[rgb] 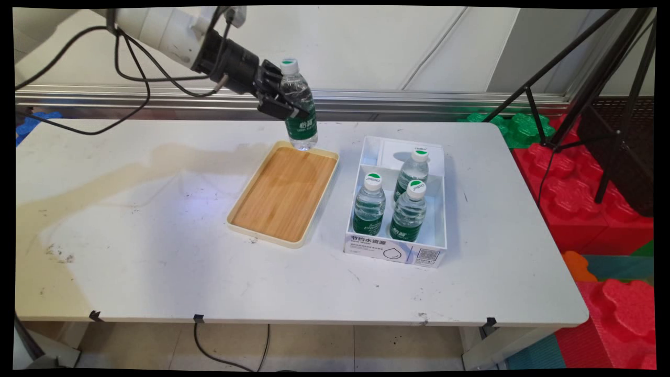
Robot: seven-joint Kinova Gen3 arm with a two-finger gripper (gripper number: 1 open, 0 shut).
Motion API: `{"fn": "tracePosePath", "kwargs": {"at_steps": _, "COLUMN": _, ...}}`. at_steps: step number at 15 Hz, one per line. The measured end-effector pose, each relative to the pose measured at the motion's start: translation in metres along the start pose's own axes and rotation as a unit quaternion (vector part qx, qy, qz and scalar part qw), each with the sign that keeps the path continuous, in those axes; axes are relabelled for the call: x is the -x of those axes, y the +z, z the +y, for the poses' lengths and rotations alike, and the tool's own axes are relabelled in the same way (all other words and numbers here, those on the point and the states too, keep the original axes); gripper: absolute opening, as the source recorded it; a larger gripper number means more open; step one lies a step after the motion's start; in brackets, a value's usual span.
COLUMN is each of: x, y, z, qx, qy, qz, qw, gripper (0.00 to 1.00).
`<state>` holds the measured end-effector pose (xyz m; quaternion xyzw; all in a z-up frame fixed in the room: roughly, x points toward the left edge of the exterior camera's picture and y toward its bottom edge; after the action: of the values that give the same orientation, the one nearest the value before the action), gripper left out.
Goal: Place the picked object on the tray
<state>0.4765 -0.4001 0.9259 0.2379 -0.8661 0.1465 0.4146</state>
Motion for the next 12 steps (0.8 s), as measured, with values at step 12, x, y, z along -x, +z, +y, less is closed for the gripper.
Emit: {"fn": "tracePosePath", "kwargs": {"at_steps": 12, "x": 0.046, "y": 0.055, "z": -0.014, "qx": -0.022, "qy": -0.005, "qz": -0.036, "qw": 0.9991, "gripper": 0.00}}
